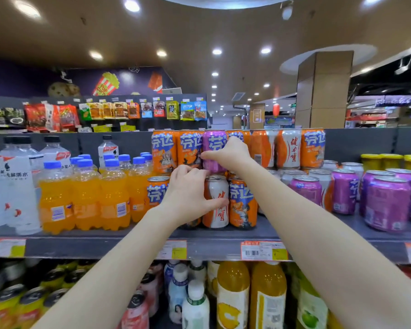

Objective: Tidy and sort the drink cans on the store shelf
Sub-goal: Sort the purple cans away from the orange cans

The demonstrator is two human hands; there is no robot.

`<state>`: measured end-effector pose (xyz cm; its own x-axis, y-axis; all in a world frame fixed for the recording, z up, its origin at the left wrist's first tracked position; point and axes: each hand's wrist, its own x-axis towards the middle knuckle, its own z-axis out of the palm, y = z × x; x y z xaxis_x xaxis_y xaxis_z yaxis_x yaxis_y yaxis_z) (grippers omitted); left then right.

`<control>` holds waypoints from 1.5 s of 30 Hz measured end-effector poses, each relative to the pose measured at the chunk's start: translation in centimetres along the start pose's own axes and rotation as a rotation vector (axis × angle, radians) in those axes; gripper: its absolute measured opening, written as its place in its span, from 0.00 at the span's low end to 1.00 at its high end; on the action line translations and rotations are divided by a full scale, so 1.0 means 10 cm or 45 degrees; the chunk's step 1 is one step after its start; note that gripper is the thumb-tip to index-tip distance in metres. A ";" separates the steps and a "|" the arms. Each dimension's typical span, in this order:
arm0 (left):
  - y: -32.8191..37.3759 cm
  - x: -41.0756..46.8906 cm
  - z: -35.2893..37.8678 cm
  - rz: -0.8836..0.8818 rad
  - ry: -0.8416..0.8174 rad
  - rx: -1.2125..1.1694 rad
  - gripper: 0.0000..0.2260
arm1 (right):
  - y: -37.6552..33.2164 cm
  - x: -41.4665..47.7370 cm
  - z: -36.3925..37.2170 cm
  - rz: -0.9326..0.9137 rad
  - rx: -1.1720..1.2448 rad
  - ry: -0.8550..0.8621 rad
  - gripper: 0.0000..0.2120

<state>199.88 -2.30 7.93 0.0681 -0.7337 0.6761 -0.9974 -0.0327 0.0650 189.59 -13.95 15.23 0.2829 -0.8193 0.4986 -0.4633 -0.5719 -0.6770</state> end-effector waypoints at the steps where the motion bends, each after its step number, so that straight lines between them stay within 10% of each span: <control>1: 0.00 0.01 0.00 0.002 -0.013 0.018 0.36 | 0.01 -0.02 0.00 0.000 0.009 0.012 0.33; 18: 0.11 0.27 -0.25 -0.154 -0.353 -0.046 0.36 | 0.69 -0.82 -2.00 0.046 0.204 0.293 0.27; 34: 0.06 0.37 -0.17 -0.189 -0.408 0.026 0.54 | 1.86 -1.61 -2.69 0.199 0.163 0.530 0.33; 45: 0.13 0.35 -0.21 -0.216 -0.464 -0.009 0.49 | 2.35 -1.67 -3.00 0.326 0.094 0.428 0.33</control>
<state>198.88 -3.51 11.88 0.2168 -0.9110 0.3509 -0.9725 -0.1703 0.1588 148.76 -12.48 7.29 -0.1289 -0.8838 0.4498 -0.4181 -0.3629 -0.8328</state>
